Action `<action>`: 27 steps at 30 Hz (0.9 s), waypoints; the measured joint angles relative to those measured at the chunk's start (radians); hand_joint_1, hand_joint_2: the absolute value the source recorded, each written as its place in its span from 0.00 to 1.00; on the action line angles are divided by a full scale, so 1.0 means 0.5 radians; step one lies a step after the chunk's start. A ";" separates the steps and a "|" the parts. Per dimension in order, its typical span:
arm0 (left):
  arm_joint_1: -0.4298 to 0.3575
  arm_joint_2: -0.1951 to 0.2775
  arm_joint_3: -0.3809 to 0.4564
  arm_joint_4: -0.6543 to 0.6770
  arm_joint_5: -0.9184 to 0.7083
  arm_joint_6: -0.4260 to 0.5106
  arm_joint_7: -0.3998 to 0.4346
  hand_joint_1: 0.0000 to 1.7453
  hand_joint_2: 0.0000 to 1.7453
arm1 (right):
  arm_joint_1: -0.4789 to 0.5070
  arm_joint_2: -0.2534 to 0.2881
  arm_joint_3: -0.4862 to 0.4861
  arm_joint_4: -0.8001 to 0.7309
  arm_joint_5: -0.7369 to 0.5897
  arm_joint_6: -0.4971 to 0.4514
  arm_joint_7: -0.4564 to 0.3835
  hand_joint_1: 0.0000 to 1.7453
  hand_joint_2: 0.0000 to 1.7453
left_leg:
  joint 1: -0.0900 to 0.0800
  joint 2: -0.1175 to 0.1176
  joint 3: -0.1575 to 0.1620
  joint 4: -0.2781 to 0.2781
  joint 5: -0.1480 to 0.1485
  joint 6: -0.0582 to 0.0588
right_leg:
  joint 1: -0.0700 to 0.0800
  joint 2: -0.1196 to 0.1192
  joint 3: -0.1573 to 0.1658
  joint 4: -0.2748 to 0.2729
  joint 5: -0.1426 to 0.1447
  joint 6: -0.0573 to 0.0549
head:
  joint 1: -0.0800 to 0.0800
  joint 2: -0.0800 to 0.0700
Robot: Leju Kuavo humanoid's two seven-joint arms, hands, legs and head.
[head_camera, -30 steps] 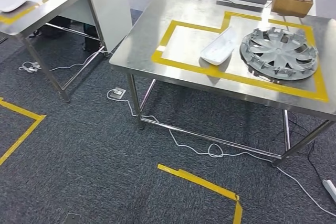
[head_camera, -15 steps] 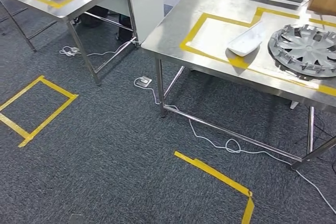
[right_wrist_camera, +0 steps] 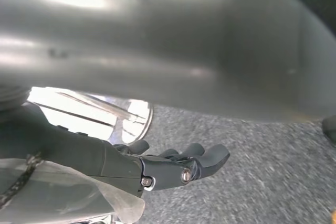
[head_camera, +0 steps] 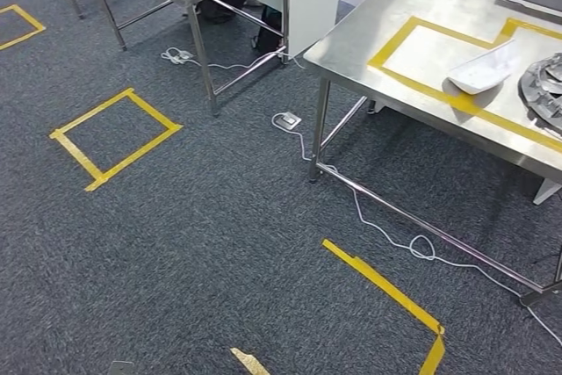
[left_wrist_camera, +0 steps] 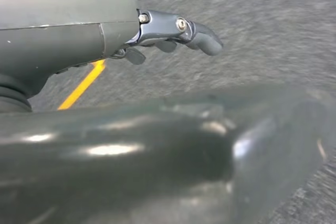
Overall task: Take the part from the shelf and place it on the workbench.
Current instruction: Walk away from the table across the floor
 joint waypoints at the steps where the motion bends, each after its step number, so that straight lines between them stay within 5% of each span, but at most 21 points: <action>1: -0.004 -0.001 0.006 0.000 0.001 0.001 0.000 0.00 0.00 | 0.005 0.001 0.000 -0.003 0.000 0.002 0.000 0.00 0.00 | 0.000 -0.019 -0.028 0.000 0.023 0.012 | -0.003 0.067 -0.032 0.102 -0.094 0.005 | 0.001 0.000; 3: -0.011 -0.004 0.014 0.001 0.002 0.002 0.000 0.00 0.00 | 0.015 0.003 0.000 -0.005 0.000 0.003 0.001 0.00 0.00 | -0.004 -0.067 -0.090 0.001 0.071 0.019 | -0.004 0.120 -0.089 0.342 -0.244 0.004 | 0.002 0.000; 5: -0.011 -0.004 0.023 0.001 0.003 0.003 0.001 0.00 0.00 | 0.019 0.004 0.001 -0.008 0.000 0.003 0.002 0.00 0.00 | -0.004 -0.115 -0.154 0.003 0.122 0.011 | -0.006 0.128 -0.063 0.418 -0.226 0.001 | 0.002 0.000; 8: -0.009 -0.005 0.033 0.001 0.005 0.003 0.003 0.00 0.00 | 0.017 0.006 0.002 -0.015 0.000 0.002 0.003 0.00 0.00 | -0.002 -0.190 -0.235 0.010 0.195 -0.019 | -0.024 0.208 0.204 0.069 -0.064 0.005 | 0.003 0.000; 10: -0.011 -0.005 0.039 0.001 0.008 0.003 0.003 0.00 0.00 | 0.017 0.011 0.002 -0.019 0.000 0.004 0.001 0.00 0.00 | -0.007 -0.238 -0.269 0.017 0.247 -0.041 | -0.036 0.289 0.350 -0.169 -0.064 0.002 | 0.001 0.000; 11: -0.010 -0.004 0.043 0.001 0.011 0.004 0.003 0.00 0.00 | 0.018 0.015 0.002 -0.021 0.000 0.007 0.000 0.00 0.00 | -0.010 -0.260 -0.280 0.016 0.272 -0.049 | -0.034 0.300 0.373 -0.215 -0.076 -0.004 | -0.001 0.000; 13: -0.002 -0.004 0.055 0.001 0.018 0.004 0.003 0.00 0.00 | 0.021 0.026 0.002 -0.030 -0.001 0.015 0.000 0.00 0.00 | -0.008 -0.289 -0.295 0.014 0.298 -0.067 | -0.029 0.247 0.348 -0.213 -0.064 -0.028 | -0.002 0.000; 15: 0.006 -0.004 0.065 0.001 0.021 0.004 0.004 0.00 0.00 | 0.023 0.036 0.003 -0.043 -0.001 0.022 0.003 0.00 0.00 | -0.009 -0.229 -0.328 0.107 0.178 -0.079 | -0.024 0.179 0.318 -0.209 -0.033 -0.063 | -0.013 0.000; 17: 0.002 -0.006 0.073 0.001 0.020 0.004 0.006 0.00 0.00 | 0.030 0.039 0.003 -0.053 -0.001 0.027 0.002 0.00 0.00 | -0.009 -0.131 -0.381 0.357 -0.049 -0.084 | -0.009 0.105 0.274 -0.208 0.004 -0.088 | -0.024 0.000; 19: -0.001 -0.010 0.076 0.001 0.018 0.003 0.006 0.00 0.00 | 0.033 0.039 0.003 -0.060 0.000 0.030 0.002 0.00 0.00 | -0.005 -0.090 -0.399 0.601 -0.158 -0.087 | 0.009 0.031 0.219 -0.202 0.041 -0.098 | -0.025 0.000; 21: 0.002 -0.014 0.078 0.001 0.015 0.002 0.006 0.00 0.00 | 0.029 0.039 0.004 -0.068 0.001 0.031 0.004 0.00 0.00 | -0.006 -0.073 -0.309 0.617 -0.092 -0.075 | 0.025 -0.029 0.168 -0.191 0.076 -0.100 | -0.026 0.000; 23: 0.005 -0.014 0.080 0.001 0.010 0.001 0.005 0.00 0.00 | 0.026 0.042 0.004 -0.073 0.002 0.033 0.004 0.00 0.00 | -0.025 -0.022 -0.089 0.367 -0.017 -0.033 | 0.039 -0.076 0.128 -0.179 0.108 -0.099 | -0.025 0.000; 25: 0.002 -0.009 0.081 0.001 0.002 0.000 0.000 0.00 0.00 | 0.026 0.048 0.005 -0.076 0.002 0.034 0.004 0.00 0.00 | -0.054 0.052 0.115 0.078 -0.038 0.018 | 0.045 -0.118 0.103 -0.174 0.134 -0.090 | -0.024 0.000; 27: 0.002 -0.006 0.081 0.001 -0.008 -0.002 -0.011 0.00 0.00 | 0.022 0.052 0.005 -0.078 0.002 0.034 0.004 0.00 0.00 | -0.070 0.067 0.175 -0.051 -0.065 0.044 | 0.045 -0.163 0.093 -0.172 0.155 -0.074 | -0.026 0.000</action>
